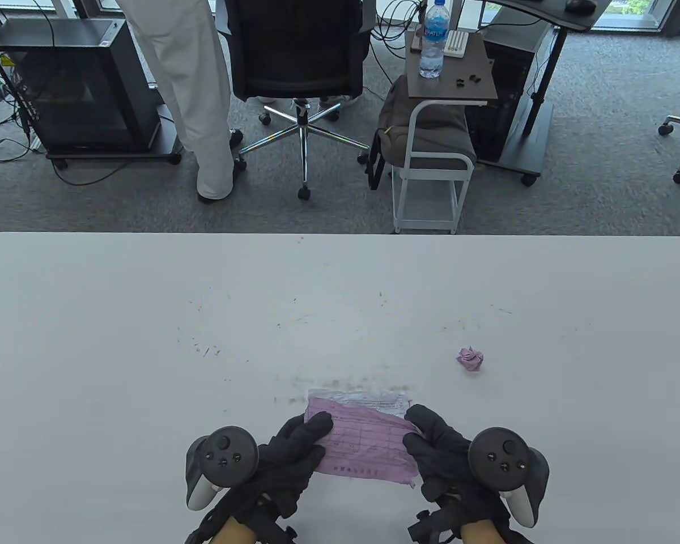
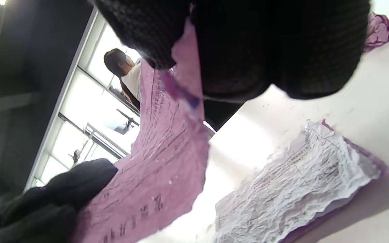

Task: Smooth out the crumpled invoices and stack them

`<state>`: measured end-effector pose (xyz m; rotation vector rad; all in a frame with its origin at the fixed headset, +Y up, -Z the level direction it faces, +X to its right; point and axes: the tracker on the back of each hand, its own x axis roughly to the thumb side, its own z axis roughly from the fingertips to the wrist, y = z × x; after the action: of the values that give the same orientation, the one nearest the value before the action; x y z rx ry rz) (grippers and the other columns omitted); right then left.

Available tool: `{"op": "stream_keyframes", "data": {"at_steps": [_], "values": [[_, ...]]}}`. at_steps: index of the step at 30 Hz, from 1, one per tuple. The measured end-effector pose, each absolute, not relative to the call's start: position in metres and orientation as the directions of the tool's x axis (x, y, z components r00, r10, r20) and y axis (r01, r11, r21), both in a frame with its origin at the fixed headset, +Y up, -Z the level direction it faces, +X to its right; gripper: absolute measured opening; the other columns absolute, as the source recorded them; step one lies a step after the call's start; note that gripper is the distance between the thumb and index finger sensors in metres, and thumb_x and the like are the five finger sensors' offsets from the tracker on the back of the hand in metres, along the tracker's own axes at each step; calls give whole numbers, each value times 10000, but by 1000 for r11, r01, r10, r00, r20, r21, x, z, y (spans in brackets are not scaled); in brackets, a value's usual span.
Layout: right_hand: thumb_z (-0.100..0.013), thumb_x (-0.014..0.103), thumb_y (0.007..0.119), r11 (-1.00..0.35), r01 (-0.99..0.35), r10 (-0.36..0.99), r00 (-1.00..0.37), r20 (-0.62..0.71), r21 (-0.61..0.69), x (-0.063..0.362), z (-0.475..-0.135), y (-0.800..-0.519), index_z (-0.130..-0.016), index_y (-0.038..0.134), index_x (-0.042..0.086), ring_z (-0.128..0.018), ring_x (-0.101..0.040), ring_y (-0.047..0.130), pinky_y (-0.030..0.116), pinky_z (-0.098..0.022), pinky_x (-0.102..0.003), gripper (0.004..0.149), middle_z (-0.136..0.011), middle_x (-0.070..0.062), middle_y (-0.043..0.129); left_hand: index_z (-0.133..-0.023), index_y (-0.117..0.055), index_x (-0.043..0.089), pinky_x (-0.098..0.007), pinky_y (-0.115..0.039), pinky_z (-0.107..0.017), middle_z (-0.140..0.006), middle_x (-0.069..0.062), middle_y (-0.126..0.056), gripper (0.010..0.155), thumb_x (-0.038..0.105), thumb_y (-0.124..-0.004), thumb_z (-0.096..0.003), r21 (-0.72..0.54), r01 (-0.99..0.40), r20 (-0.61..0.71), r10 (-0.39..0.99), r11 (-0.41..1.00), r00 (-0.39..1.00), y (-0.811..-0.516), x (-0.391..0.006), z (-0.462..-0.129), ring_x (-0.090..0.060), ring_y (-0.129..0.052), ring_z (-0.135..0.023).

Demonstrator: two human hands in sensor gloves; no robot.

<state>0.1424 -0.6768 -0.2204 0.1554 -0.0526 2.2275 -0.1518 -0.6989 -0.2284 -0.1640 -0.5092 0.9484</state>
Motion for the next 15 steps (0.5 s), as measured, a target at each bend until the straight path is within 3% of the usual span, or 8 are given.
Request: {"op": "stream_keyframes", "data": {"at_steps": [6,15], "values": [[-503,197,809,-789,-614,608,-782,136,-3,128,-247,-670,-954,632,42,-448,-253,956,887,-342,-455,509,-719,-186,897,-1085,-580,29,-595,-709,-593,-1070,-243,-464,533,206,-702,-598,-369,-669,325,764,645,557,-701,-149,-246,-465,-778,-853],[-497,191,815,-889,-448,455,-887,82,94,115,-296,-699,-959,624,44,-457,-256,957,886,-350,-457,521,-727,-187,897,-1094,-562,58,-618,-668,-612,-1088,-208,-437,540,224,-702,-599,-389,-581,296,694,715,656,-729,-143,-279,-504,-710,-893]]}}
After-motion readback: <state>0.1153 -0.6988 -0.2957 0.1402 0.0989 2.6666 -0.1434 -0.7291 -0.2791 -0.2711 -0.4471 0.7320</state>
